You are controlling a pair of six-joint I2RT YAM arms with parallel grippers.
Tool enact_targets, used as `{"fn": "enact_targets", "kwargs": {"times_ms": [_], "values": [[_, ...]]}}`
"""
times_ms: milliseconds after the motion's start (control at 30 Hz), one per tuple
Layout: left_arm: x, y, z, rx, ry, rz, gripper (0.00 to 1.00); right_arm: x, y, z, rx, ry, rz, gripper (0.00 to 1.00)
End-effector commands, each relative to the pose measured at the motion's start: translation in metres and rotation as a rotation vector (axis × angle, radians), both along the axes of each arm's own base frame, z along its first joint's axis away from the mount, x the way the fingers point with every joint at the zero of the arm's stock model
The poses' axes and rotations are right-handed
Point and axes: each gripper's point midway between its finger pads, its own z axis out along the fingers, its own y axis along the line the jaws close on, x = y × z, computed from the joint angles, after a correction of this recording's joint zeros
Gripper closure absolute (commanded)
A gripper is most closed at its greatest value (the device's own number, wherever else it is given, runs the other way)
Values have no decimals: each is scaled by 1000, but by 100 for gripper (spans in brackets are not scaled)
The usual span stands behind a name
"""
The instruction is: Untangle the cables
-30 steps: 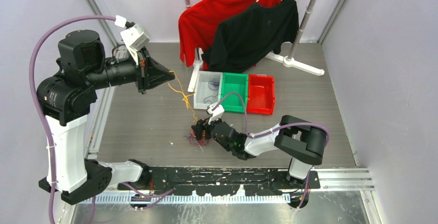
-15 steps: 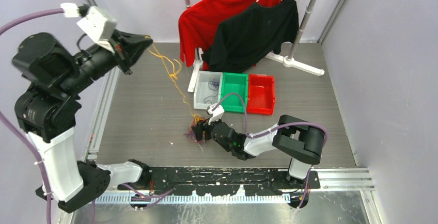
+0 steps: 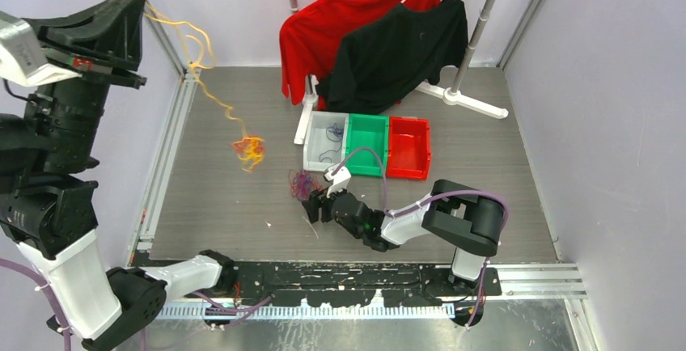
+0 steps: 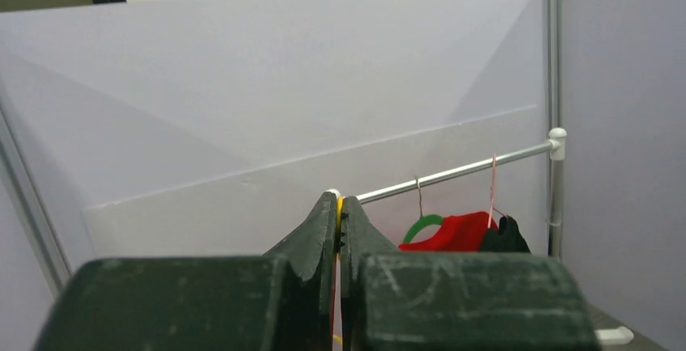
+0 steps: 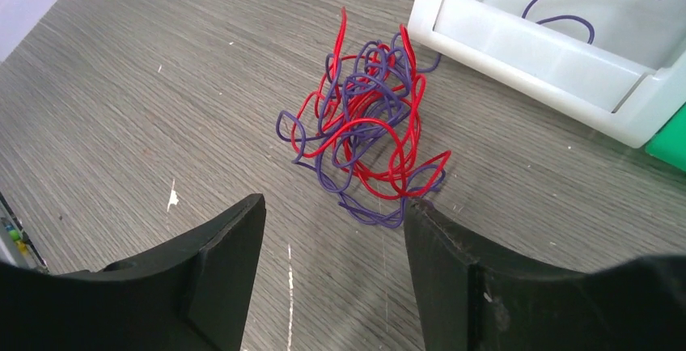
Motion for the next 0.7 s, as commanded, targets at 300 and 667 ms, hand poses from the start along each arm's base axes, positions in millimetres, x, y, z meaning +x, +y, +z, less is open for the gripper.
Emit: {"fn": "enact_targets", "kwargs": {"times_ms": [300, 667], "values": [[3, -19, -37, 94, 67, -77, 100, -16, 24, 152, 195, -174, 180, 12], [0, -51, -91, 199, 225, -248, 100, -52, 62, 257, 263, -274, 472, 3]]}}
